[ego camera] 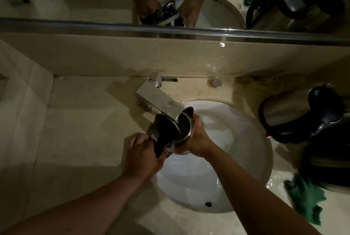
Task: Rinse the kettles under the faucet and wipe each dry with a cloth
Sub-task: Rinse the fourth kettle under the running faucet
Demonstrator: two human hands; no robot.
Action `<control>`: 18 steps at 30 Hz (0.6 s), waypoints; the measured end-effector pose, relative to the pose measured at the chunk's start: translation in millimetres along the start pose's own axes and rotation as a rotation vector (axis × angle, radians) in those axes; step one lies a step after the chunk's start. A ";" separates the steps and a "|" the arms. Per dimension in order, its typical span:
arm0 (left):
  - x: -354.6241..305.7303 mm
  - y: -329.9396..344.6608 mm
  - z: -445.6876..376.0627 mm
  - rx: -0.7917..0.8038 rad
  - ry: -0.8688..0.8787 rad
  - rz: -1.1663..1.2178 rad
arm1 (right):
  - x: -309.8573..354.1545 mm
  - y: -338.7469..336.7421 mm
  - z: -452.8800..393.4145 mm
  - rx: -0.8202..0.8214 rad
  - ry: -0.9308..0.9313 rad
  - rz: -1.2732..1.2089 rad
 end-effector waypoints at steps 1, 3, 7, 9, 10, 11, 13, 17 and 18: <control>-0.1 -0.5 -0.5 -0.009 -0.002 0.000 | -0.1 -0.1 0.0 -0.002 0.003 0.001; -0.3 -1.6 -0.6 -0.023 -0.007 0.003 | -0.4 0.2 -0.4 0.002 0.003 0.004; -1.6 -2.2 -0.3 -0.016 -0.004 -0.009 | -1.4 -0.3 -1.6 -0.001 0.001 0.000; -2.0 -2.1 -0.8 -0.012 -0.002 -0.007 | -2.5 -0.8 -1.6 -0.002 0.008 -0.002; -2.3 -2.6 -0.8 -0.013 0.000 -0.006 | -2.6 -0.8 -1.3 -0.001 0.011 -0.004; -2.5 -3.0 -0.8 -0.014 0.003 -0.007 | -2.4 -0.7 -1.5 0.001 0.011 -0.007; -2.3 -3.4 -0.8 -0.009 -0.001 -0.009 | -2.2 -0.6 -2.0 0.001 0.007 -0.001; -1.0 -0.3 -1.1 0.016 -0.015 0.004 | -3.7 -0.2 -3.3 0.002 0.022 0.000; -1.1 -0.3 -0.9 0.012 -0.012 0.007 | -3.5 0.3 -3.4 0.000 0.025 0.004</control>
Point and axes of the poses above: each hand's wrist, its own z-axis away from the middle knuckle, its own y-axis out of the palm, x = y × z, the point moved 10 cm from there along -z, towards the middle knuckle, and after that the axes turned 5 degrees about -z, right-handed, at the moved point
